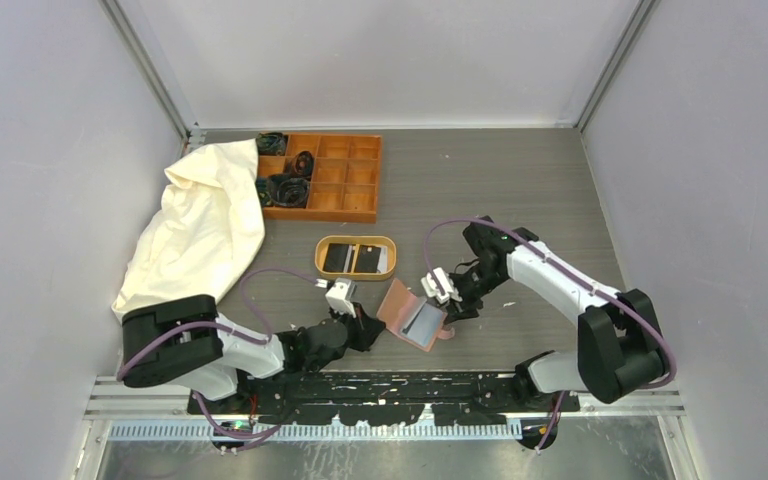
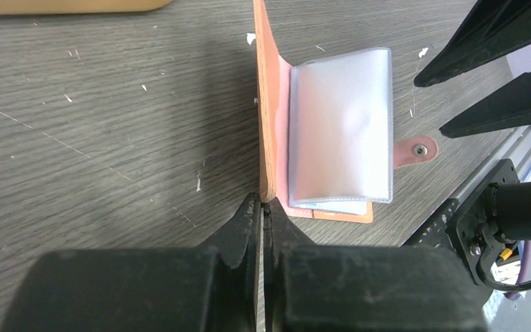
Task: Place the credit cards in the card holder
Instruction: Open the card holder at the center of the board.
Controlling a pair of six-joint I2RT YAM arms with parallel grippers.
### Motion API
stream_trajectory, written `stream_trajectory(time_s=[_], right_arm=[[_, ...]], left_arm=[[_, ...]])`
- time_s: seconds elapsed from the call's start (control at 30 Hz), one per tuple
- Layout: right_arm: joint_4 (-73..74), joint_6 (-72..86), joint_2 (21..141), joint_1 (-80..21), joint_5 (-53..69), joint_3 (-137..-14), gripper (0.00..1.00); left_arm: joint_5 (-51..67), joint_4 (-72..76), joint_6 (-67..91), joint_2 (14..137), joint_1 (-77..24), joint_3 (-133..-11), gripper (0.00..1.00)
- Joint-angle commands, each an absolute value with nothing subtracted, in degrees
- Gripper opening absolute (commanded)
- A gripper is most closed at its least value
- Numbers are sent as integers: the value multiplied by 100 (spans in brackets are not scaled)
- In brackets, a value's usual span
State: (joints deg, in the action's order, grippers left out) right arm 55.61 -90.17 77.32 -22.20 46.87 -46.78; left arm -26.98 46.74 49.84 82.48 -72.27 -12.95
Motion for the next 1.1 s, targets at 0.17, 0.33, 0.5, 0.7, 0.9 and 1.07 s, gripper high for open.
stream_trajectory(time_s=[0.17, 0.33, 0.5, 0.7, 0.9, 1.07], right_arm=[[4114, -7065, 8040, -3442, 3792, -4860, 30], [2457, -5187, 8204, -4019, 2897, -4813, 25], [2191, -4085, 8823, -4353, 2499, -5251, 24], [2678, -4141, 9231, -4409, 2502, -5571, 24], [3706, -4898, 8995, -4024, 3491, -5718, 26], [4611, -5843, 8678, -3516, 4351, -5805, 30]], left_arm=[[-2502, 5313, 5320, 8620, -7320, -1318, 0], [-2385, 5911, 5241, 8968, -7378, -1277, 0], [-2295, 6721, 5046, 9384, -7457, -1211, 0], [-2381, 7240, 4974, 9513, -7467, -987, 17], [-2620, 6977, 4796, 8985, -7462, -670, 41], [-2357, 5998, 4364, 8089, -7463, -695, 43]])
